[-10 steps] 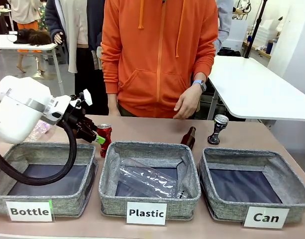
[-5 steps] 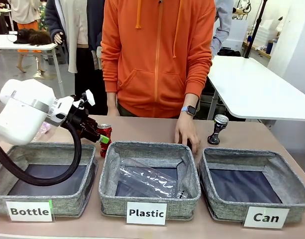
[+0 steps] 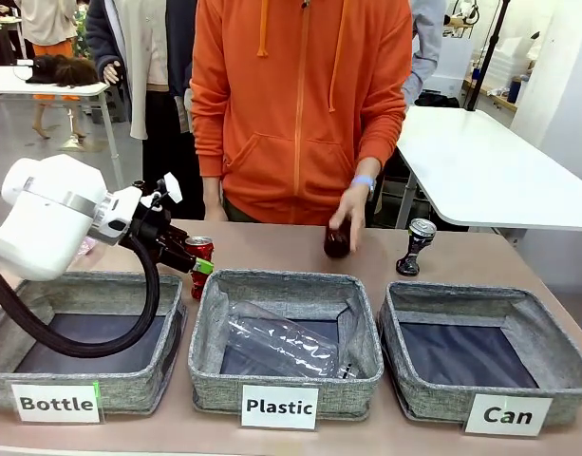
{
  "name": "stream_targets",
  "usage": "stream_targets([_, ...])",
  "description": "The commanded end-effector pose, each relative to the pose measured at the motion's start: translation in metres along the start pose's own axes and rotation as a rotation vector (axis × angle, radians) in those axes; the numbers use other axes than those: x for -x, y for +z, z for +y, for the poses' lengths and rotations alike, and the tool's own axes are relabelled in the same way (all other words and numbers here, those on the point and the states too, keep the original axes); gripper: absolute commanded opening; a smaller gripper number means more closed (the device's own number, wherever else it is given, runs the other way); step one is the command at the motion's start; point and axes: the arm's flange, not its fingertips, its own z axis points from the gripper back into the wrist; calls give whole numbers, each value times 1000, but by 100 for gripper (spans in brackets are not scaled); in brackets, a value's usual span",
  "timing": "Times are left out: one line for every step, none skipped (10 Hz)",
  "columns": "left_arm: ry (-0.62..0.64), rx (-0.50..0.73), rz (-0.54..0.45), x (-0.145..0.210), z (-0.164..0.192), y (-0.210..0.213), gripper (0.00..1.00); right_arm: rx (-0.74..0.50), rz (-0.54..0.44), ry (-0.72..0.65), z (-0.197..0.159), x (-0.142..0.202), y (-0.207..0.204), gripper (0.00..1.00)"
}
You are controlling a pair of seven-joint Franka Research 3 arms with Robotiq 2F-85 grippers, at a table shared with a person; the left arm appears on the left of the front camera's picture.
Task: Sort the can waste into the basket.
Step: Pick up the can waste from the table and place it in the right Fabric basket.
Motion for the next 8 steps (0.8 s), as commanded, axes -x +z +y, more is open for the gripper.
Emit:
stream_targets([-33,4,-25,1,2,-4,40,-21,-16,25,0,-4,0,100])
stream_targets([-32,6,-34,0,3,-4,0,-21,-16,25,0,-4,0,100])
stream_targets([-30,8,-42,0,3,-3,24,-21,-16,25,0,-4,0,100])
stream_targets([-30,7,-44,-1,3,-3,0,-21,-16,25,0,-4,0,100])
stream_targets([-28,10,-48,-1,2,-3,0,-21,-16,25,0,-4,0,100])
stream_targets([-29,10,-54,-2,1,-2,0,-21,-16,25,0,-4,0,100])
stream_targets([-35,8,-71,-5,-1,2,0,-21,-16,25,0,-4,0,100])
stream_targets([-43,1,-91,-10,-4,10,0,-21,-16,25,0,-4,0,100])
